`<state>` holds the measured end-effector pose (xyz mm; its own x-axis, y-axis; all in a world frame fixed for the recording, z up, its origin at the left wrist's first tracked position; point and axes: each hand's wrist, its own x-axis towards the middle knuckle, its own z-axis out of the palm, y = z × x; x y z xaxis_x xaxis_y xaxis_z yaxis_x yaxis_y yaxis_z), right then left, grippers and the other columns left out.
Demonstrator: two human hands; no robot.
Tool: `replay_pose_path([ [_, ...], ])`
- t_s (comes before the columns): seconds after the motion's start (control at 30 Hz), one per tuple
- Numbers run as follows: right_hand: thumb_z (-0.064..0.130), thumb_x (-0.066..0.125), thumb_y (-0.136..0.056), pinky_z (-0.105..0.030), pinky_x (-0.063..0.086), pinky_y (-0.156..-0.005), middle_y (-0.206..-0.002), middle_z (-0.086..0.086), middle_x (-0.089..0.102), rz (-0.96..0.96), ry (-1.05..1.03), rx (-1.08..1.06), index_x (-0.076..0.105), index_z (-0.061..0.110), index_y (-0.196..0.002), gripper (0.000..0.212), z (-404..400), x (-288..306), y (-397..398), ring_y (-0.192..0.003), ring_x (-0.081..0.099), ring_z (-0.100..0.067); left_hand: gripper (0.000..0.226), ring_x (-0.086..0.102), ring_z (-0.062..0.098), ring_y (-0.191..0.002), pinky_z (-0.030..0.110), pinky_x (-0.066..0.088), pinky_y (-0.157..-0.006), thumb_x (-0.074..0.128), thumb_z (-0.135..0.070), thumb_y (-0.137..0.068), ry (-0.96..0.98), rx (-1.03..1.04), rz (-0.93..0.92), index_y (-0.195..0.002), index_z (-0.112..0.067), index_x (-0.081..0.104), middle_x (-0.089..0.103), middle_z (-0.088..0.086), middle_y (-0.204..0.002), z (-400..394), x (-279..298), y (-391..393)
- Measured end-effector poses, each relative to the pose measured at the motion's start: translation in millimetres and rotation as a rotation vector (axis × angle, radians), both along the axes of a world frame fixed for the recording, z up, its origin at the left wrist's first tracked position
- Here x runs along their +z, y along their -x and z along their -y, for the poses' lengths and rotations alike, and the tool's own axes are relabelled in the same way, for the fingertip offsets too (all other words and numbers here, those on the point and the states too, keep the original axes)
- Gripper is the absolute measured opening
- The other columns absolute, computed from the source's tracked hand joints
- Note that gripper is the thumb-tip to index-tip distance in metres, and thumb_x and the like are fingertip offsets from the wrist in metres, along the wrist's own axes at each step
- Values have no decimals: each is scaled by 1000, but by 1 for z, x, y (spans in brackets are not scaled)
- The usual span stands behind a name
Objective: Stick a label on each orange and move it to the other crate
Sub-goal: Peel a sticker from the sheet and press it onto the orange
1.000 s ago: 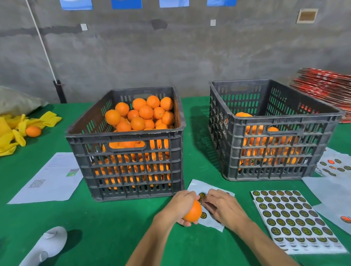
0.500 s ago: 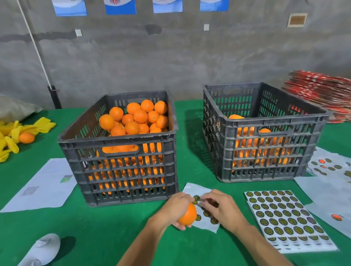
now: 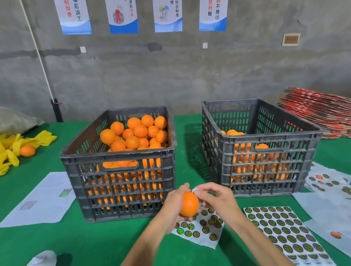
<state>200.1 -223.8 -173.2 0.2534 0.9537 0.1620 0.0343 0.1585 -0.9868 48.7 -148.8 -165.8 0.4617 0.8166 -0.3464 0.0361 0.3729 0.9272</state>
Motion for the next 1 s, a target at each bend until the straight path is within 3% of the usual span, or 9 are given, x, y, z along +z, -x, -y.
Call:
replay_pose_path([
  [0.2,33,92,-74,-36,58,-81,-81,-14,66,-114,55,156,78,7,-103,41,4,20,-1,-70,60,-21,48,72,29,-77,31,51,-51,64,-56,-95,-40,-27,23,-117,-13,65,72,23,-113,5,21,3],
  [0.33,25,87,-80,-39,59,-88,-104,-11,73,56,1,179,79,15,-109,31,11,34,-3,-88,67,-25,49,68,30,-76,32,48,-53,67,-49,-95,-31,-20,76,-119,-6,67,73,23,-113,10,34,4],
  [0.43,33,90,-77,-31,55,-91,-113,0,62,244,-96,158,75,28,-120,45,15,41,-1,-95,64,-14,51,67,31,-79,36,51,-60,63,-45,-100,56,-22,207,-132,-7,58,72,24,-117,12,48,5],
  [0.5,50,86,-77,-25,49,-97,-128,11,53,493,-149,84,63,39,-134,62,15,46,3,-111,59,-8,49,71,32,-88,39,57,-69,59,-44,-102,95,-42,292,-137,-11,54,71,24,-120,11,59,6],
  [0.6,65,73,-82,-16,32,-113,-154,27,32,861,-234,-34,37,40,-153,83,10,58,8,-141,35,3,47,72,34,-106,48,62,-83,55,-41,-104,136,-69,440,-139,-10,53,69,23,-125,9,78,3],
  [0.7,58,74,-86,-15,37,-110,-149,26,40,878,-292,-122,38,42,-150,76,4,78,5,-136,38,8,48,70,35,-114,50,58,-95,54,-42,-105,76,-81,449,-141,-12,52,69,21,-128,2,98,-3],
  [0.83,55,74,-86,-18,40,-108,-142,22,49,887,-372,-238,46,38,-144,67,-4,108,-8,-131,45,6,46,68,31,-118,47,56,-100,49,-42,-107,-31,-100,454,-142,-11,50,66,18,-133,-7,130,-15],
  [0.93,46,76,-88,-18,38,-107,-140,12,52,880,-500,-525,48,27,-143,65,-13,125,-27,-129,48,-1,36,71,30,-111,43,61,-89,51,-30,-108,-215,-69,420,-136,-9,51,65,15,-133,-15,154,-24],
  [1.0,37,79,-88,-29,44,-105,-140,3,54,868,-494,-720,49,20,-143,66,-19,135,-46,-127,53,-12,27,72,31,-106,41,63,-84,55,-20,-106,-299,-5,408,-130,-9,53,62,15,-133,-24,167,-22],
])
